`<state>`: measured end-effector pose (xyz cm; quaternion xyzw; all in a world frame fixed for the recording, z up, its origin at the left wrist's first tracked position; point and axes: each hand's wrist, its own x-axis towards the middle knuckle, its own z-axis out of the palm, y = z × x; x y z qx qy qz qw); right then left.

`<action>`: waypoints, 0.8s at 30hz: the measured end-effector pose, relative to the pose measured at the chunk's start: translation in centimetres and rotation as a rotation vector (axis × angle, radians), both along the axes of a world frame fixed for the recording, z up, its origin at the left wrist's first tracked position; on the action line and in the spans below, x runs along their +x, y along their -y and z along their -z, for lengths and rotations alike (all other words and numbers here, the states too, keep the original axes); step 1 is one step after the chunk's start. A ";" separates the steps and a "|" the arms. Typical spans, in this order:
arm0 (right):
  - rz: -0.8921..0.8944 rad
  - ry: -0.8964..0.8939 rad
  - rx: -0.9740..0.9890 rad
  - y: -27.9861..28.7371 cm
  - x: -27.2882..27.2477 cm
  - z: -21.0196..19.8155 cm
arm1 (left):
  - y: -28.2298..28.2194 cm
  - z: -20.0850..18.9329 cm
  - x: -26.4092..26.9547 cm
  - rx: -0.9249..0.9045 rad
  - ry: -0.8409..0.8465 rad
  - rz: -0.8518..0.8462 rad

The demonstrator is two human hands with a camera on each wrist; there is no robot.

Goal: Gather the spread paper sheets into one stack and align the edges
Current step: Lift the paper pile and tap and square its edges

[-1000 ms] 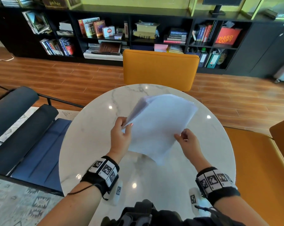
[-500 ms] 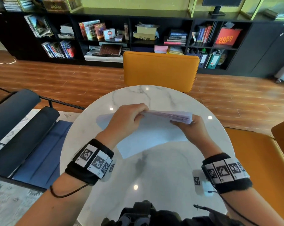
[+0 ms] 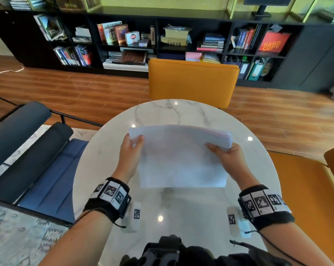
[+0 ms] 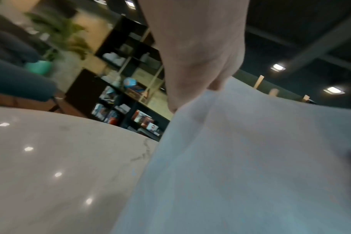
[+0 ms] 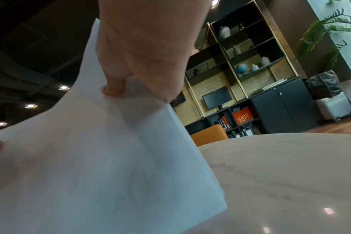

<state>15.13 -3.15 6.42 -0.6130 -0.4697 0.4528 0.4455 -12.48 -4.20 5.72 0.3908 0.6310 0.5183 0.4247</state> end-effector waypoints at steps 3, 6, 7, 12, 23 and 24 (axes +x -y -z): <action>0.026 0.005 0.047 -0.1 -0.2 0.3 | 0.4 0.2 2.4 0.043 -0.045 -0.097; 0.070 0.023 0.082 0.0 -0.2 1.4 | 0.8 0.4 4.4 0.132 -0.109 -0.169; 0.077 0.033 0.070 0.1 -0.2 2.1 | 0.9 0.8 4.8 0.143 -0.123 -0.161; 0.099 -0.019 -0.038 1.2 0.0 4.5 | 1.6 3.3 4.6 0.052 -0.085 -0.049; 0.175 -0.147 0.055 1.3 0.8 3.8 | 1.5 2.8 4.8 0.231 -0.082 -0.098; 0.171 -0.148 0.046 1.4 1.0 4.0 | 1.4 3.2 4.7 0.215 -0.078 -0.093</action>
